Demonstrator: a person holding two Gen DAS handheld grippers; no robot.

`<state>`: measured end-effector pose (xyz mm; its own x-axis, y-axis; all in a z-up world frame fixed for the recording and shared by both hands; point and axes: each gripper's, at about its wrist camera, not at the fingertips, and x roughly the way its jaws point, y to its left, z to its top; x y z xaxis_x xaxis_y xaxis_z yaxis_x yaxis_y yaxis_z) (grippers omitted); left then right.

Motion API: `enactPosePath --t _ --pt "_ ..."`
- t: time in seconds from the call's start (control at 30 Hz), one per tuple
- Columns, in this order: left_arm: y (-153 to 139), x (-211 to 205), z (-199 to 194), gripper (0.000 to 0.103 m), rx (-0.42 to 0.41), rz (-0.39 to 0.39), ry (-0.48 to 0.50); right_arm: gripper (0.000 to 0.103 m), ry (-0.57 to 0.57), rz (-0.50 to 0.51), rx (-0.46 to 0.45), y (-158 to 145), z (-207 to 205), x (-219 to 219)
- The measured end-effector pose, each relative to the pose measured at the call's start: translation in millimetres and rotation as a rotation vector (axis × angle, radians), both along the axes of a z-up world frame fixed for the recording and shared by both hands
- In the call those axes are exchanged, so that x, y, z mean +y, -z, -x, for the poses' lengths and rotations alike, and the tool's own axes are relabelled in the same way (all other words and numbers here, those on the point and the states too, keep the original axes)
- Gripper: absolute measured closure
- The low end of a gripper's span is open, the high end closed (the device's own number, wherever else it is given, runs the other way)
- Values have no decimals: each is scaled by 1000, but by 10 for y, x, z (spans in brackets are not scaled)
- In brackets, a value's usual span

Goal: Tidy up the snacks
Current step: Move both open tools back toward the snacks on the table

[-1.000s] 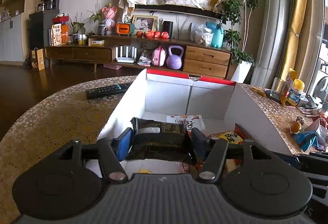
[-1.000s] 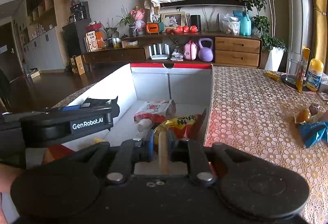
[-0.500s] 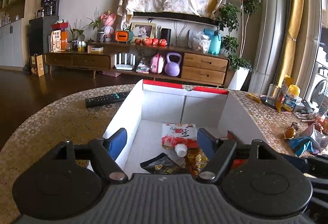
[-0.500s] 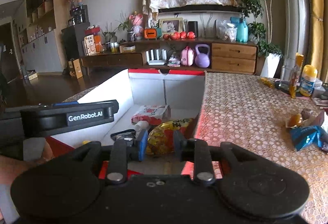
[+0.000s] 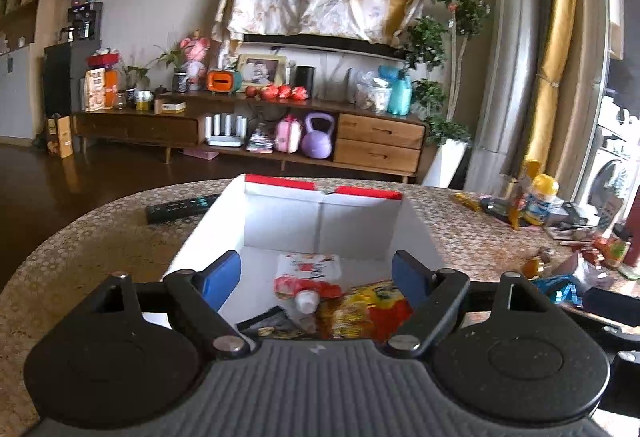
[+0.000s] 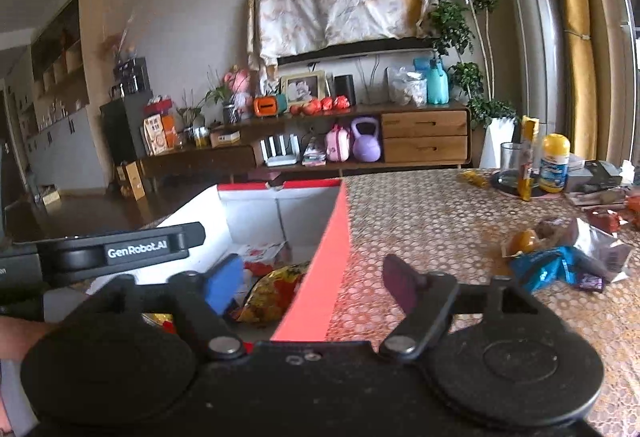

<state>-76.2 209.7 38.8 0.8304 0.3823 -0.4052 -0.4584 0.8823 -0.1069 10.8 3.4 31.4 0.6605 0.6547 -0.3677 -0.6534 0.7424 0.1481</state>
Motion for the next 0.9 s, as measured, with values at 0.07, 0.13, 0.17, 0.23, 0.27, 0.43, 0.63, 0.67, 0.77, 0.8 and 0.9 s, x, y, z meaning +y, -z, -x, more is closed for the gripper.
enactPosePath --t 0.07,0.13,0.17,0.23,0.27,0.43,0.63,0.67,0.77,0.8,0.9 --pt "-30 -86 -19 20 -5 -10 9 19 20 -7 9 -8 -28 -106" --pt "-58 -175 -51 20 -8 -14 33 14 41 -9 15 -9 -50 -201" --pt "-69 -208 -66 20 -8 -14 44 13 59 -10 15 -9 -62 -253" --pt "-96 -301 -102 20 -11 -18 64 7 95 -3 11 -7 -87 -345" --pt "-106 -342 -125 20 -9 -22 71 6 116 3 12 -2 -100 -394" --pt "-123 -539 -233 20 25 -41 97 0 174 11 10 25 -154 -616" --pt "-148 -802 -345 12 38 -20 142 0 261 -10 -10 35 -194 -882" --pt "-151 -861 -370 11 42 -21 149 0 281 -6 -6 34 -213 -918" --pt "-164 -1032 -439 11 28 -37 180 0 317 -1 -19 41 -256 -1035" --pt "-171 -1096 -462 11 21 -42 205 0 304 10 -37 44 -265 -1078" --pt "-193 -1237 -528 7 -10 -30 268 0 285 14 -36 55 -328 -1222"
